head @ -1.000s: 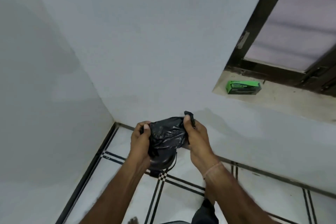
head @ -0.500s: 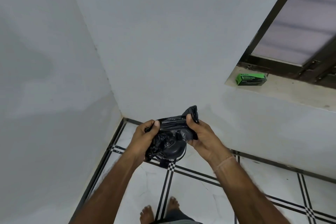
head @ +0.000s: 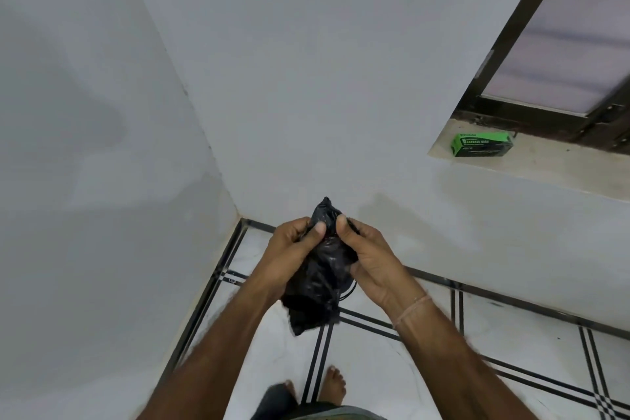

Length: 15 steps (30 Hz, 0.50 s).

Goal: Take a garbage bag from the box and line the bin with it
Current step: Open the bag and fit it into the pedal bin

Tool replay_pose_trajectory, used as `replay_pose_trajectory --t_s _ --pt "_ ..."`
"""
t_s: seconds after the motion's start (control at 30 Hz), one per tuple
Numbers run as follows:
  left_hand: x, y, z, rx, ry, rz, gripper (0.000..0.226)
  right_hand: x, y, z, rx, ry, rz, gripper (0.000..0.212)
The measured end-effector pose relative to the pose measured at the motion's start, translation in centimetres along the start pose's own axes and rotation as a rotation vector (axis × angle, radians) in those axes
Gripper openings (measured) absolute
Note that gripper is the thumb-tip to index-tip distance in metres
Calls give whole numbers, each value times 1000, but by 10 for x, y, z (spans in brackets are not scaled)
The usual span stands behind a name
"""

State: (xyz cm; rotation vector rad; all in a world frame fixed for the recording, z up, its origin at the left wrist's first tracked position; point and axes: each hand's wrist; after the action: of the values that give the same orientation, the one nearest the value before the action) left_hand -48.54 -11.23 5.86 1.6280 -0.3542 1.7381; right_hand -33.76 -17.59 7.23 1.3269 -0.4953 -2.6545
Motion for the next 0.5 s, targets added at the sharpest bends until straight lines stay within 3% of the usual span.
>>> replay_pose_trajectory --t_s 0.17,0.3,0.43,0.5 --pt "-13 0 -3 102 80 43 46 0 -3 -21 119 -73 21 36" --pt "-16 -5 -5 89 130 92 39 -4 1 -25 52 80 133 40" --pt "-7 -11 -10 93 169 61 30 -3 0 -20 99 186 130 12" --pt "-9 -14 -12 210 10 37 24 -4 -3 -16 144 257 70 12"
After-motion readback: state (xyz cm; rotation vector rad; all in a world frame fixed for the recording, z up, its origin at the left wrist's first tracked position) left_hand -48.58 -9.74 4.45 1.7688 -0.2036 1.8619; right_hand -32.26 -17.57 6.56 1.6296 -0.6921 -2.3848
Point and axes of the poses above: each hand's wrist, its own y-axis away from the middle knuckle, its own z-axis out of the palm, x = y × z, and after that the axes turned 8 degrees about -x, right-handed
